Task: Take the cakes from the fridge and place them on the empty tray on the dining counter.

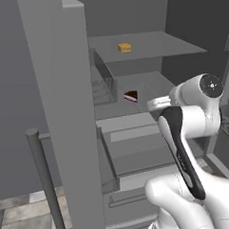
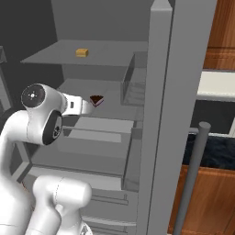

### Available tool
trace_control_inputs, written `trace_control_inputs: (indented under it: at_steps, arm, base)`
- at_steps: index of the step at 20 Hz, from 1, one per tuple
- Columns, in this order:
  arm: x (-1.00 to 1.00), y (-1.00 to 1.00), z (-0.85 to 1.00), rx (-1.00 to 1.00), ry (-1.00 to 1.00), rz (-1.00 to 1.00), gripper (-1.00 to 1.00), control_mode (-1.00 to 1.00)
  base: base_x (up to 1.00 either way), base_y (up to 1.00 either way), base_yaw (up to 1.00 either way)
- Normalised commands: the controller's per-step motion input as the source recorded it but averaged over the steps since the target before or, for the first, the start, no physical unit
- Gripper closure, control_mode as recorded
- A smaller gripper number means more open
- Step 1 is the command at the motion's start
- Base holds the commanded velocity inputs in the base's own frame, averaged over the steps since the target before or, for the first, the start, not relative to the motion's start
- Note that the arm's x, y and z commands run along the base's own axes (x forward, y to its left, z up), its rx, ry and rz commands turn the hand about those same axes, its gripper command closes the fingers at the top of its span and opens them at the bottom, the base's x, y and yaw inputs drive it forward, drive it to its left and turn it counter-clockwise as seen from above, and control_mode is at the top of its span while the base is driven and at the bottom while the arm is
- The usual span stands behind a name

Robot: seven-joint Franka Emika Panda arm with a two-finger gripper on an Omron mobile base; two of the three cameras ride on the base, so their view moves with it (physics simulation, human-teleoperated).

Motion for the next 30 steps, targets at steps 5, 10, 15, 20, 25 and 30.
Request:
trace_control_inputs:
  at_steps: [5, 10, 15, 20, 25, 30]
  arm:
    - [0.65, 0.00, 0.00, 0.00, 0.03, 0.00, -1.00, -1.00]
    - [0.64, 0.00, 0.00, 0.00, 0.06, 0.00, -1.00, -1.00]
    - [0.57, 0.00, -0.16, 0.00, 0.01, 0.01, -1.00, -1.00]
    - [0.40, 0.00, -0.20, 0.00, 0.00, 0.00, -1.00, -1.00]
    - [0.35, 0.00, -0.16, 0.00, 0.01, 0.00, -1.00, -1.00]
    - [0.37, 0.00, -0.07, 0.00, 0.05, 0.00, -1.00, -1.00]
  base:
    - [0.00, 0.00, 0.00]
    - [0.00, 0.00, 0.00]
    - [0.00, 0.00, 0.00]
    - [0.00, 0.00, 0.00]
    - [0.00, 0.00, 0.00]
    - [0.00, 0.00, 0.00]
